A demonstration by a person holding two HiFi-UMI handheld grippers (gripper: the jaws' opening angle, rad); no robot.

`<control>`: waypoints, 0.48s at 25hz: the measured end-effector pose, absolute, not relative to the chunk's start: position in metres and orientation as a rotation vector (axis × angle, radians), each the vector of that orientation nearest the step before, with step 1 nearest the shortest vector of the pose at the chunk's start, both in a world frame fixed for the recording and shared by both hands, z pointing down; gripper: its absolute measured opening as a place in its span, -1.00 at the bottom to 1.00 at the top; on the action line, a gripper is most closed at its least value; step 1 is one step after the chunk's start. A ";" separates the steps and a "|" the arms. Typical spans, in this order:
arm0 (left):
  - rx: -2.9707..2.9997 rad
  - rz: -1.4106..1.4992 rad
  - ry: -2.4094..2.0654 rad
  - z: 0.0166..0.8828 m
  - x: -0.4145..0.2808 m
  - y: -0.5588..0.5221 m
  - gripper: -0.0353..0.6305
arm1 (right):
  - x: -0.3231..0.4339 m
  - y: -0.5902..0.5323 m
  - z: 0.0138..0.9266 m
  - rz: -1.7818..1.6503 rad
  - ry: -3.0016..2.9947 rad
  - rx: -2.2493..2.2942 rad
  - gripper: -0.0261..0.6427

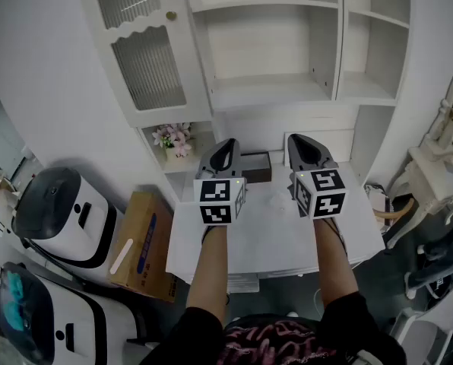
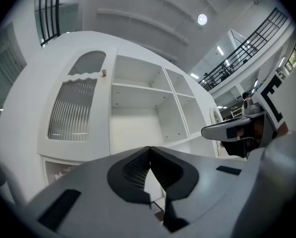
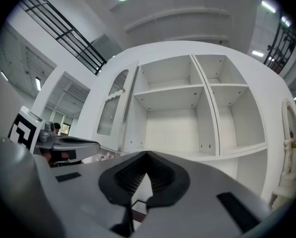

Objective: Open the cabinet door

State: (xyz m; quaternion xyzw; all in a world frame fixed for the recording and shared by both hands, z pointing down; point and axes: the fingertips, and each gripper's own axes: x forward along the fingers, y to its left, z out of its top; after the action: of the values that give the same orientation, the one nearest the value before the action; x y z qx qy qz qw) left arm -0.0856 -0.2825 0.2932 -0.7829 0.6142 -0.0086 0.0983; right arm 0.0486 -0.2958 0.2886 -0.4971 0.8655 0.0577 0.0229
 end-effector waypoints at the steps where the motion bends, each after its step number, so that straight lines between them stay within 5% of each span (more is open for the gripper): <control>1: -2.317 -0.025 1.817 0.293 -0.086 -0.282 -0.85 | 0.048 -0.296 0.289 0.179 2.681 -1.537 -0.88; 12: -2.321 -0.037 1.809 0.296 -0.084 -0.282 -0.85 | 0.043 -0.294 0.291 0.183 2.695 -1.527 -0.88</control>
State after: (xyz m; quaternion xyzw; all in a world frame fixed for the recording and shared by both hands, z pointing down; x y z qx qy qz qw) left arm -0.0845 -0.2815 0.2958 -0.7849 0.6115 -0.0126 0.0991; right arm 0.0429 -0.2939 0.2908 -0.4921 0.8683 0.0589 0.0192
